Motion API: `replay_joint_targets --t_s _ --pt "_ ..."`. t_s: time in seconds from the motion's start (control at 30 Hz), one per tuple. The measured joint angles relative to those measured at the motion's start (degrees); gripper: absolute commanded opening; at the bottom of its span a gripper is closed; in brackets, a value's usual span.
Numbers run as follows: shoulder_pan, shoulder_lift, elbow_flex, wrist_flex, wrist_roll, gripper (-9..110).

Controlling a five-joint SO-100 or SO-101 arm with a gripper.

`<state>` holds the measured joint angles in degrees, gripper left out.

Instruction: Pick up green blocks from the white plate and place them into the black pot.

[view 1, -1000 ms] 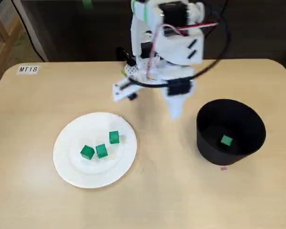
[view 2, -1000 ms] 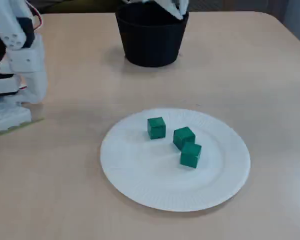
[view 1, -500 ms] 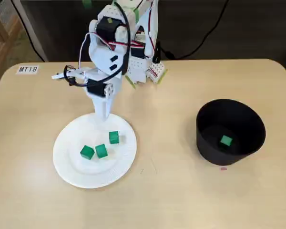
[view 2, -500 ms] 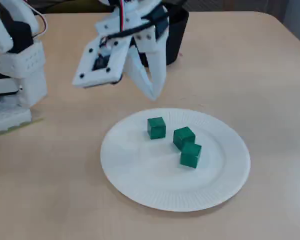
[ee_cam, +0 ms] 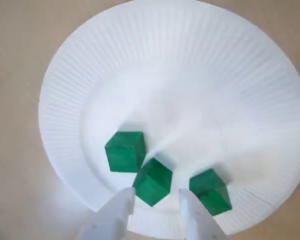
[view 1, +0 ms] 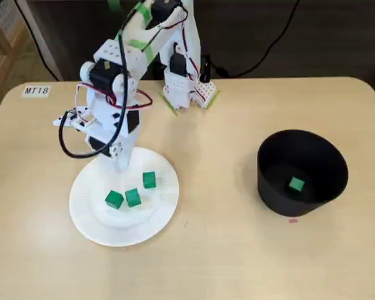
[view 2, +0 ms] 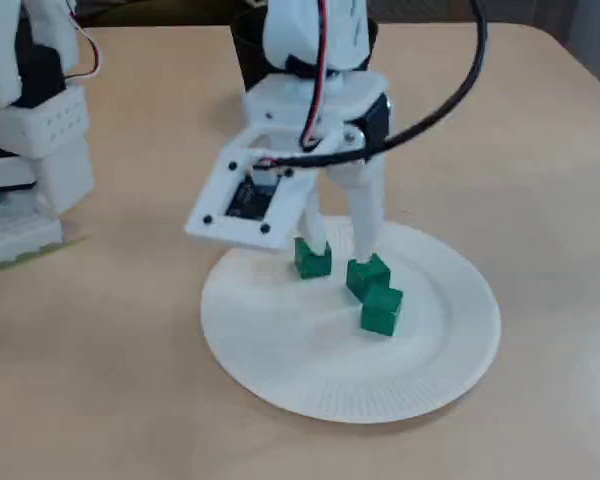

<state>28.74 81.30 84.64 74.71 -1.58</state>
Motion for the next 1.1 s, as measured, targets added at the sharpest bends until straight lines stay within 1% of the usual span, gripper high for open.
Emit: replay_joint_targets --t_s 0.33,0.43,0.57,0.93,1.03,1.1 --pt "0.2 -11.5 -7.9 -0.4 -0.4 31" --pt "0.2 -13.9 -10.0 -0.4 -1.6 35" --pt "0.2 -14.6 -11.5 -0.4 -2.7 37" --pt "0.1 -22.0 -17.1 -0.4 -3.8 37" --pt "0.1 -24.2 -20.1 0.2 -4.5 36" --pt "0.0 -25.8 -22.5 1.1 -4.5 32"
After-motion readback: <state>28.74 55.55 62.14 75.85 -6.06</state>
